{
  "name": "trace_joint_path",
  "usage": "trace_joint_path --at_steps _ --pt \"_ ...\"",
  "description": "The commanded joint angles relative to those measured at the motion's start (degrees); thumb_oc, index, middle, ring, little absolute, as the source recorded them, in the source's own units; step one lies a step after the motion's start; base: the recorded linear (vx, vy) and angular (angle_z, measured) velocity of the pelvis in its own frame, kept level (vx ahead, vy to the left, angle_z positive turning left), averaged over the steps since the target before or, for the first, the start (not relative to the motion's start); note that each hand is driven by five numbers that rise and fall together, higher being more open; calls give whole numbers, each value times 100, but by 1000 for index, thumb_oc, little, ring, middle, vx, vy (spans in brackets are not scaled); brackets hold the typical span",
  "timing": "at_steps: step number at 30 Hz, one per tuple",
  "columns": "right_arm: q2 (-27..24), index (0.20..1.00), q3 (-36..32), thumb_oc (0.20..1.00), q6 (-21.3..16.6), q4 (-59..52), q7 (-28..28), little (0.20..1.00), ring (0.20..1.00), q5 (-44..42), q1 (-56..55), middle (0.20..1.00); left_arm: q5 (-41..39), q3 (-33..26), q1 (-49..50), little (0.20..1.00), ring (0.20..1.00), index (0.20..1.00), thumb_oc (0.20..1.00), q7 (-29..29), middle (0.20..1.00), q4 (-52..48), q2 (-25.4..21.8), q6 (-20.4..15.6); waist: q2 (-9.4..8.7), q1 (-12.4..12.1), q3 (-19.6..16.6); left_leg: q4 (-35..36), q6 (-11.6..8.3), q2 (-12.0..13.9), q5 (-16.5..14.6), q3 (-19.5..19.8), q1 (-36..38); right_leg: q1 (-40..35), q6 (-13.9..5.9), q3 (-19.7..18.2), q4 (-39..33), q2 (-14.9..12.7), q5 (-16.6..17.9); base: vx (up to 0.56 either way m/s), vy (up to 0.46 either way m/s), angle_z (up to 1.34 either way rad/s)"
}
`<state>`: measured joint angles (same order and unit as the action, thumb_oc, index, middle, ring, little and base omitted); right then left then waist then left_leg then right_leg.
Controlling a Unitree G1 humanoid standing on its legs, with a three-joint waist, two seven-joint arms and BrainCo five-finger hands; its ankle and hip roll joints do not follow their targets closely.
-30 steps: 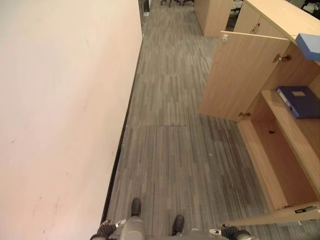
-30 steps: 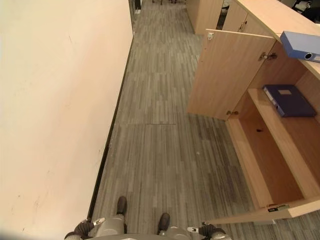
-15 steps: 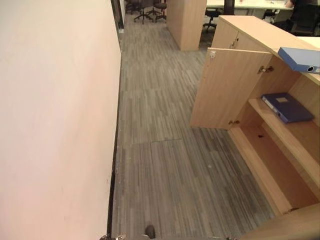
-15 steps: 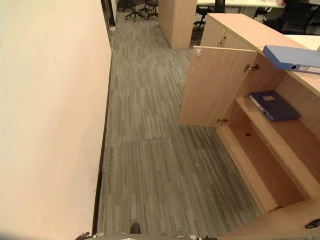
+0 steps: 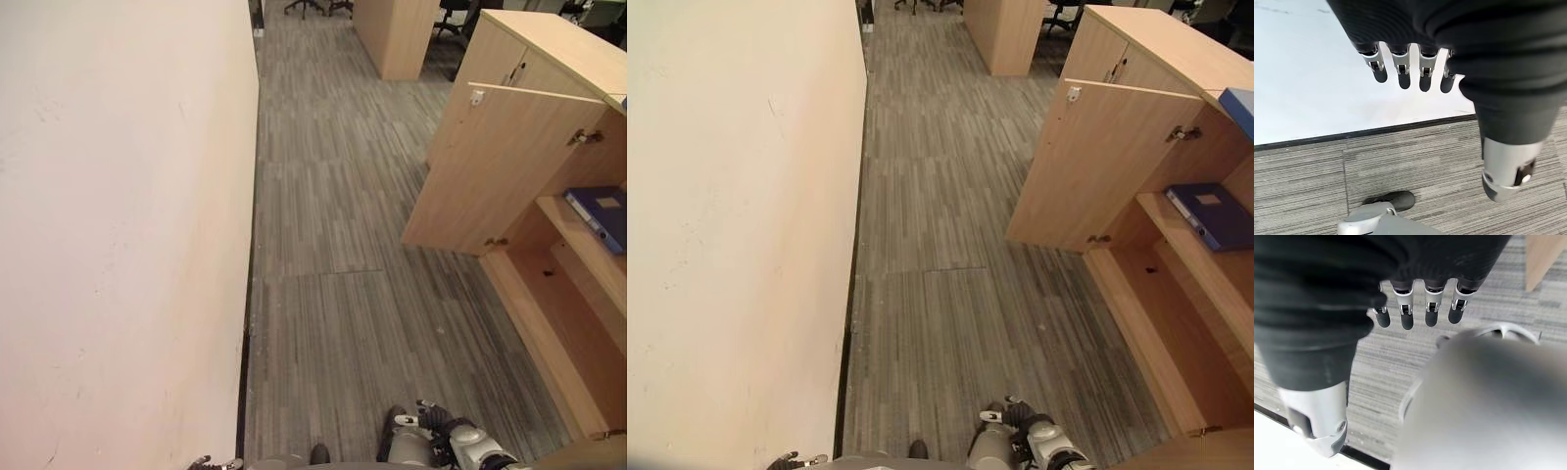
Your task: Put the empty folder in the office cabinet
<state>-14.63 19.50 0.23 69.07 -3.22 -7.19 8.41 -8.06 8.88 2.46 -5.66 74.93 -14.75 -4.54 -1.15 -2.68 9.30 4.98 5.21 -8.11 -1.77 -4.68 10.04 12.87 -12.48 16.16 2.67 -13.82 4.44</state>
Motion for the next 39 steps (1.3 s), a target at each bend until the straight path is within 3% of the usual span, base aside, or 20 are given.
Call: trace_joint_path --at_steps 1,6,7,10,13,14,17,19,20,23,25,28,29,30,33,36,38,39 --pt "-30 1000 28 1000 -16 104 -21 1000 1000 208 133 1000 274 -83 -91 1000 1000 1000 1000 -40 1000 198 -91 -54 -120 53 157 2 -420 384 -413 431 161 -520 138 4 -538 110 1047 350 -203 14" --pt "-64 1000 6 1000 -4 270 -27 1000 1000 243 -14 1000 253 -112 -51 1000 1000 1000 1000 -11 1000 230 -53 -28 -80 85 -42 2 -501 670 -595 601 486 -604 273 100 -196 310 708 317 -223 12" --pt "-101 1000 -52 1000 -1 333 -12 1000 1000 214 -59 1000 241 -45 -93 1000 1000 1000 1000 3 1000 189 -45 -18 -46 104 -67 -224 -627 869 -665 592 465 -704 391 165 -127 466 438 248 -274 16" --pt "-129 1000 -83 1000 -18 382 28 1000 1000 136 -97 1000 236 69 -167 1000 1000 1000 1000 -9 1000 93 -38 -26 -60 156 -124 -583 -782 1031 -589 556 328 -768 498 206 -105 601 244 251 -284 22" --pt "-151 1000 -40 1000 -52 396 125 1000 1000 32 -165 1000 182 291 -325 1000 1000 1000 1000 -32 1000 -187 -42 -74 -151 190 -101 -1646 -1040 1350 -177 434 30 -1101 789 196 -175 955 -111 209 -316 -1" --pt "-156 1000 -10 1000 -57 381 141 1000 1000 28 -177 1000 183 338 -355 1000 1000 1000 1000 -42 1000 -268 -58 -82 -217 203 -83 -2186 -1087 1437 89 385 -195 -1185 876 198 -203 1013 -179 155 -295 -6" --pt "-195 1000 17 1000 -45 430 206 1000 1000 -7 -204 1000 233 436 -380 1000 1000 1000 1000 -101 1000 -405 -83 -87 -387 172 91 -3676 -1018 1609 582 215 -746 -1549 1087 152 -347 1178 -313 109 -257 -19" --pt "-213 1000 35 1000 -26 507 216 1000 1000 -7 -238 1000 201 429 -382 1000 1000 1000 1000 -112 1000 -439 -83 -96 -363 113 176 -3962 -994 1766 563 95 -943 -1754 1131 73 -419 1338 -440 126 -194 -36" --pt "-223 1000 28 1000 -14 567 217 1000 1000 -1 -249 1000 154 410 -385 1000 1000 1000 1000 -112 1000 -431 -83 -104 -442 64 228 -3975 -892 1683 499 43 -1285 -1762 1161 43 -428 1271 -424 132 -198 -24" --pt "-231 1000 5 1000 3 660 212 1000 1000 27 -271 1000 83 379 -377 1000 1000 1000 1000 -107 1000 -403 -88 -109 -489 -16 256 -3543 -808 1561 276 -11 -1639 -1858 1131 -25 -418 1213 -465 92 -20 -9" --pt "-263 1000 0 1000 9 777 198 1000 1000 101 -300 1000 32 356 -346 1000 1000 1000 1000 -132 1000 -320 -104 -130 -468 -102 236 -2445 -821 1341 219 165 -2040 -1948 1068 -138 -327 1149 -639 193 58 -24" --pt "-288 1000 -20 1000 -12 779 182 1000 1000 146 -325 1000 -137 273 -302 1000 1000 1000 1000 -154 1000 -239 -110 -156 -279 -189 199 -1009 -989 1362 1015 707 -2173 -2180 1051 -269 -207 1256 -857 218 78 -36" --pt "-288 1000 -19 1000 -12 778 182 1000 1000 146 -326 1000 -137 273 -301 1000 1000 1000 1000 -154 1000 -239 -109 -157 -284 -191 210 -973 -991 1358 1032 702 -2141 -2192 1051 -271 -203 1251 -863 305 100 -41" --pt "-304 1000 -43 1000 -10 802 179 1000 1000 180 -347 1000 -222 203 -260 1000 1000 1000 1000 -141 1000 -162 -87 -172 -200 -224 190 -458 -1100 1433 1241 922 -2305 -2363 1035 -403 -122 1266 -1046 222 69 -20" --pt "-297 1000 -61 1000 -1 822 166 1000 1000 209 -380 1000 -295 144 -212 1000 1000 1000 1000 -120 1000 -74 -61 -156 -154 -285 171 -232 -1169 1503 1359 938 -2312 -2539 999 -563 -61 1227 -1189 294 118 -30" --pt "-237 1000 -150 1000 10 870 111 1000 1000 253 -488 1000 -326 -10 -85 1000 1000 1000 1000 -46 1000 95 -10 -129 -41 -362 -70 -101 -1165 1455 1444 1066 -2073 -2722 877 -749 -11 1096 -1289 413 260 -59" --pt "-180 1000 -252 1000 20 871 109 1000 1000 162 -507 1000 -287 -19 -92 1000 1000 1000 1000 -43 1000 170 -25 -129 -73 -329 -189 -181 -1100 1347 1331 856 -1985 -2716 762 -788 -6 913 -1249 440 388 -71" --pt "-145 1000 -306 1000 29 838 107 1000 1000 107 -522 1000 -216 14 -92 1000 1000 1000 1000 -28 1000 162 -47 -115 -109 -289 -285 -244 -956 1192 1168 723 -1907 -2607 637 -875 115 727 -1090 505 562 -50"
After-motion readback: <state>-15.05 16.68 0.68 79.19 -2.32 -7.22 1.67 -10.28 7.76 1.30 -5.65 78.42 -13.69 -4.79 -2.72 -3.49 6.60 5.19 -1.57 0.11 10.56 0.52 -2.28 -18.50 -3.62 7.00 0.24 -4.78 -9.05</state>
